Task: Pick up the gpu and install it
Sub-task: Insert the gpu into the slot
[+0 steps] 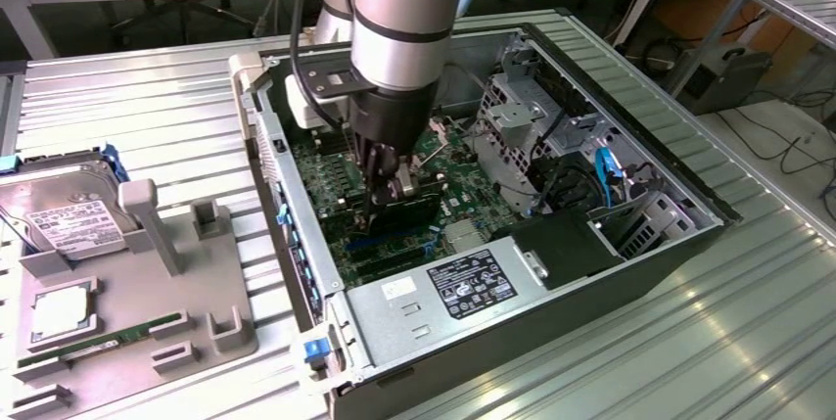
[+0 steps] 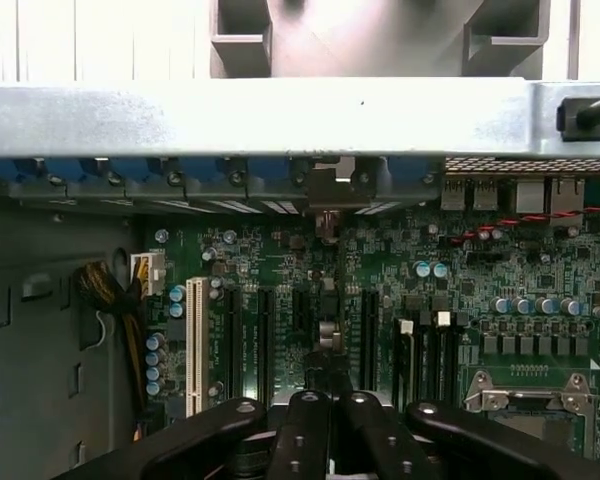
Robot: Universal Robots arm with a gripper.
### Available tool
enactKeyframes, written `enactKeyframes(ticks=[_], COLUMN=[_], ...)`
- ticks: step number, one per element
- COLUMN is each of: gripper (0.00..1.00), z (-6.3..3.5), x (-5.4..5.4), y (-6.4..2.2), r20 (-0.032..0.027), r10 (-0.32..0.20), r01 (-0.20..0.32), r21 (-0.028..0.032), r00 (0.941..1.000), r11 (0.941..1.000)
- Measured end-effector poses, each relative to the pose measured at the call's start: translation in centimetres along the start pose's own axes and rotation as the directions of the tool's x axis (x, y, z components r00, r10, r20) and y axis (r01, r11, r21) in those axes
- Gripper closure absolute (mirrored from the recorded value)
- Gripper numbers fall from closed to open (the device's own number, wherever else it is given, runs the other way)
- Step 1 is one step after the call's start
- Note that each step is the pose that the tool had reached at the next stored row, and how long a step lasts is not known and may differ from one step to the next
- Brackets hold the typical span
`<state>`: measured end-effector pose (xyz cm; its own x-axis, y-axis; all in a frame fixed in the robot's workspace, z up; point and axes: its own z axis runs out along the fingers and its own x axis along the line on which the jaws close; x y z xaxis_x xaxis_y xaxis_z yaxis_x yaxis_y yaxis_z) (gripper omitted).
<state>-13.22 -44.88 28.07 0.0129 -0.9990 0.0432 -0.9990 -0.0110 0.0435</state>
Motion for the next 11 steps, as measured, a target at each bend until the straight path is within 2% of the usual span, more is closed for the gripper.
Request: enactKeyframes(ticks=[1, 5, 11], gripper=[0.89, 0.89, 0.89], z=[-0.30, -0.36, 0.09], x=[0.02, -0.20, -0.52], y=[-0.03, -0.06, -0.07], r20=[-0.0002, 0.0008, 0.0020], r10=[0.000, 0.000, -0.001], r01=[0.000, 0.000, 0.001], r21=[-0.0002, 0.0001, 0.0015], r00=[1.0000, 1.0000, 1.0000], r11=[1.0000, 1.0000, 1.0000])
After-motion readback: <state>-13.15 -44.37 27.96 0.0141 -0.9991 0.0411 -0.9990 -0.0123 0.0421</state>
